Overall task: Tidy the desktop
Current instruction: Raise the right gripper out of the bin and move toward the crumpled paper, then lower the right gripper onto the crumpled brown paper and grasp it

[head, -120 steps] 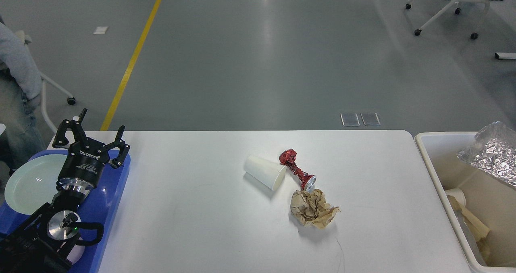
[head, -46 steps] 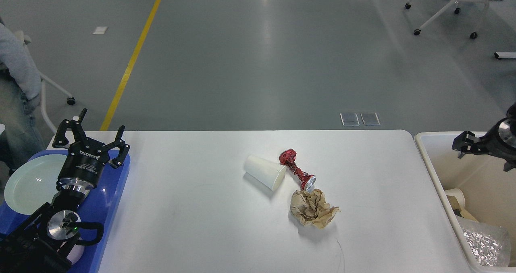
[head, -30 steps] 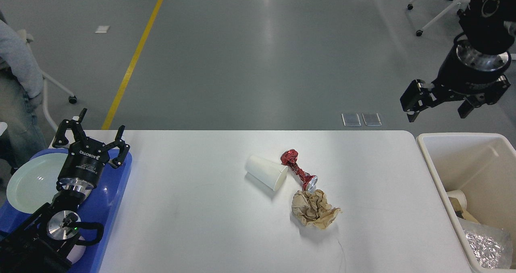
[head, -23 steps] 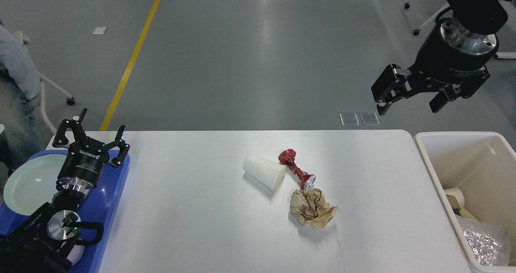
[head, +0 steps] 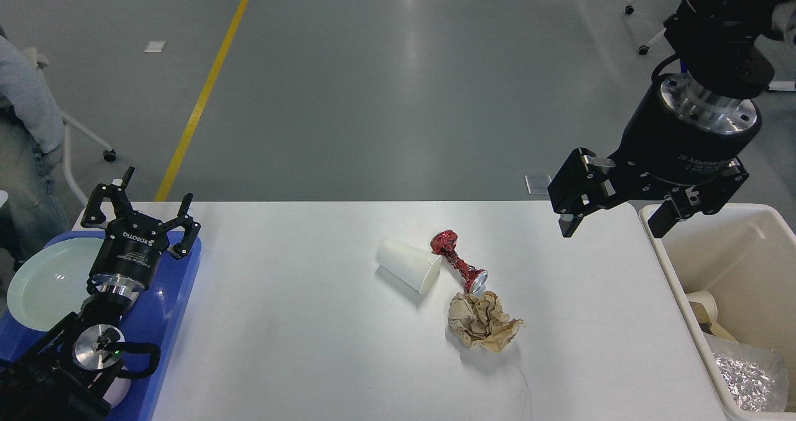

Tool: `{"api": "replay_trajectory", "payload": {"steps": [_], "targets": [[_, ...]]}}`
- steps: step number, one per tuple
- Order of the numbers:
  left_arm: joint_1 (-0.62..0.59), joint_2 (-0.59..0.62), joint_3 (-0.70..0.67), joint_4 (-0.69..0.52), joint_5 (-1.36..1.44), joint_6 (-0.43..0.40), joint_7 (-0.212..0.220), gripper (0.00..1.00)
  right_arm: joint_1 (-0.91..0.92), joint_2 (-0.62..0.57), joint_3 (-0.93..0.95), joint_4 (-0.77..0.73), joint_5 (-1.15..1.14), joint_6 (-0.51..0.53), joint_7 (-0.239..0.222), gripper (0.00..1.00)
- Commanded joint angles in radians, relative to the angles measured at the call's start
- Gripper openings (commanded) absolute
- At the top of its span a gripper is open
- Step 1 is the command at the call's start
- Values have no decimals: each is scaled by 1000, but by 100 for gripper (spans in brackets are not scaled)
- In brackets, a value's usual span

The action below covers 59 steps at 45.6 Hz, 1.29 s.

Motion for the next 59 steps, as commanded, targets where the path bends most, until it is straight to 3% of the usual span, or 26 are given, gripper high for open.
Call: {"api": "replay_trajectory", "payload": {"steps": [1, 16, 29, 30, 34, 44, 59], "targets": [[1, 0, 0, 0, 0, 0, 0, 96, 36, 11, -37, -9, 13, 0, 5, 100], [1, 0, 0, 0, 0, 0, 0, 96, -64, -7, -15, -10, 39, 0, 8, 100], [1, 0, 0, 0, 0, 0, 0, 96, -422, 68, 130, -28, 24, -452, 6, 100], [-1, 0, 0, 0, 0, -1, 0, 96, -509, 100, 165, -51, 15, -515, 3, 100], [-1, 0, 0, 0, 0, 0, 0, 96, -636, 163, 206, -143, -2, -564, 3, 100], [-1, 0, 0, 0, 0, 0, 0, 96, -883, 273, 239, -412, -17, -587, 6, 100], [-1, 0, 0, 0, 0, -1, 0, 96, -1099, 335, 252, -595, -142, -682, 6, 100]]}}
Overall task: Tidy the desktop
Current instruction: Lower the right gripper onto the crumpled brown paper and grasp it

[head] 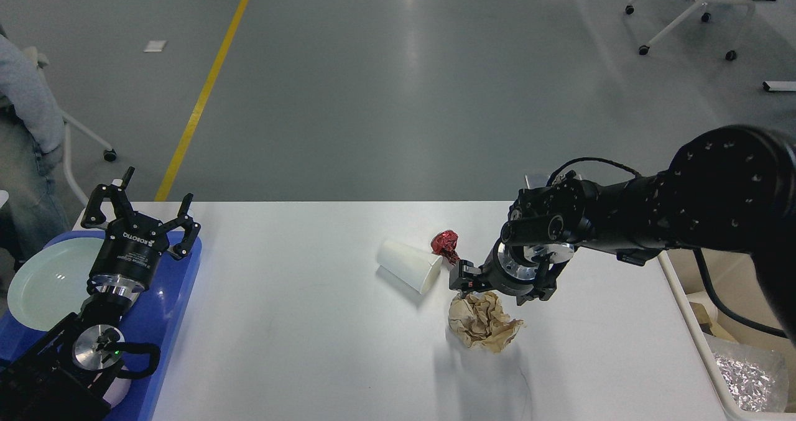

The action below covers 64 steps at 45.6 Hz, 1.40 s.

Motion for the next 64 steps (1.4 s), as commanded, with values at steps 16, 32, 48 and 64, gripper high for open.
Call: {"api": "replay_trajectory", "payload": {"steps": [16, 32, 48, 64], "targets": [[-1, 0, 0, 0, 0, 0, 0, 96, -128, 18, 68, -81, -45, -42, -2, 100], [1, 0, 0, 0, 0, 0, 0, 96, -276, 67, 68, -181, -139, -154, -2, 100], [1, 0, 0, 0, 0, 0, 0, 96, -278, 47, 69, -155, -108, -187, -8, 4], [1, 0, 0, 0, 0, -1, 0, 96, -230, 11, 65, -95, -32, -177, -11, 0]]}}
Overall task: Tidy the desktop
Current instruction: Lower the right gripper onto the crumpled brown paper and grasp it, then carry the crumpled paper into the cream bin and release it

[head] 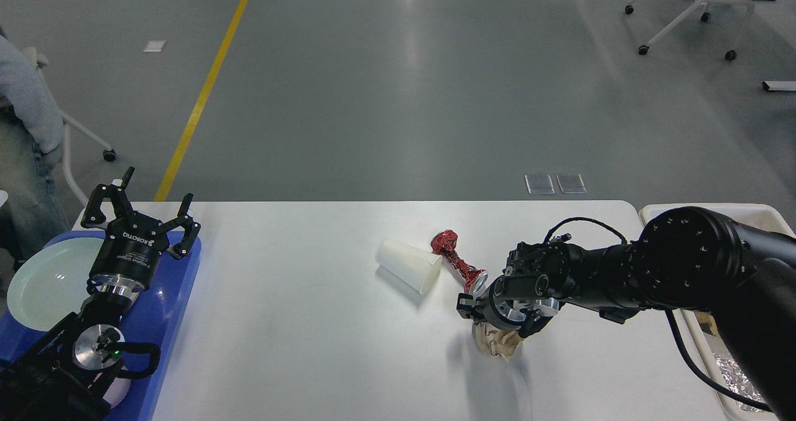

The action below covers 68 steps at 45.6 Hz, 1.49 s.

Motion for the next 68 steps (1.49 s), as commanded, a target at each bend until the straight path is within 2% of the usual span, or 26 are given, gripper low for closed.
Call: {"api": "replay_trajectory", "payload": {"steps": [1, 15, 28, 35, 45, 58, 64, 68], "targets": [[1, 0, 0, 0, 0, 0, 0, 96, 24, -13, 0, 38, -1, -6, 0, 0], [-1, 0, 0, 0, 0, 0, 0, 96, 110, -61, -2, 131, 9, 28, 1, 0], [1, 0, 0, 0, 0, 0, 0, 96, 458, -212, -51, 391, 10, 324, 0, 0], [-1, 0, 0, 0, 0, 0, 0, 96, 695, -239, -144, 522, 13, 414, 1, 0], [-1, 0, 0, 0, 0, 0, 0, 96, 917, -292, -238, 659, 44, 465, 1, 0], [-1, 0, 0, 0, 0, 0, 0, 96, 1032, -298, -379, 714, 98, 473, 1, 0], [1, 0, 0, 0, 0, 0, 0, 96, 1020, -343, -407, 710, 93, 456, 1, 0], [1, 0, 0, 0, 0, 0, 0, 96, 920, -461, -470, 630, 78, 428, 3, 0]]}}
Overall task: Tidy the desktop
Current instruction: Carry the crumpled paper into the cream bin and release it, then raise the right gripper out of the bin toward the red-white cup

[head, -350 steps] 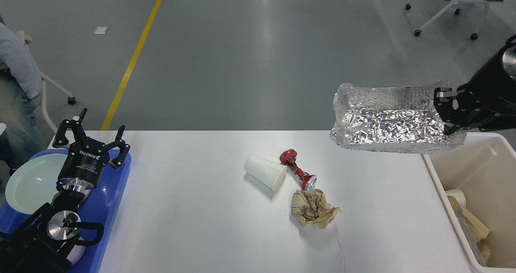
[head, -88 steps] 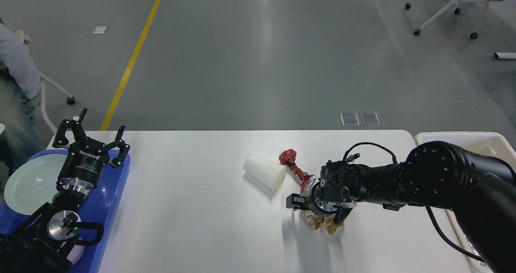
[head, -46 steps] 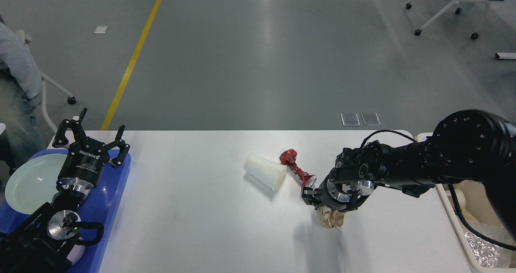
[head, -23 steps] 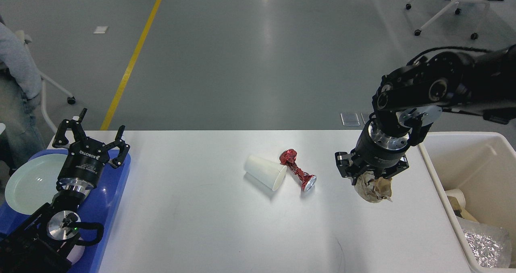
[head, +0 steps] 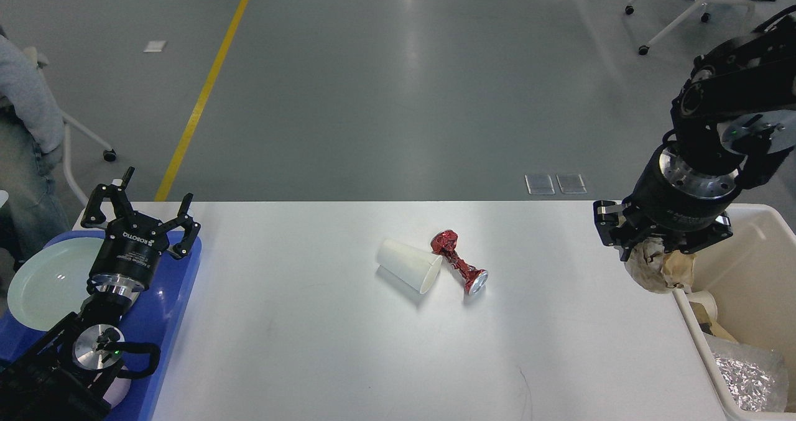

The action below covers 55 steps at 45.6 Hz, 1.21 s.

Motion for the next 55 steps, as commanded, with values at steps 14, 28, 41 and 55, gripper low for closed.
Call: {"api": "replay_trajectory", "payload": {"steps": [14, 28, 41, 55], "targets": [[1, 0, 0, 0, 0, 0, 0, 96, -577, -470, 96, -478, -214, -206, 12, 0], [1, 0, 0, 0, 0, 0, 0, 96, -1318, -386, 624, -1125, -241, -305, 10, 0], [1, 0, 0, 0, 0, 0, 0, 96, -1619, -119, 642, -1421, -231, -735, 15, 0], [1, 0, 0, 0, 0, 0, 0, 96, -1709, 2, 631, -1509, -231, -807, 13, 0]]}}
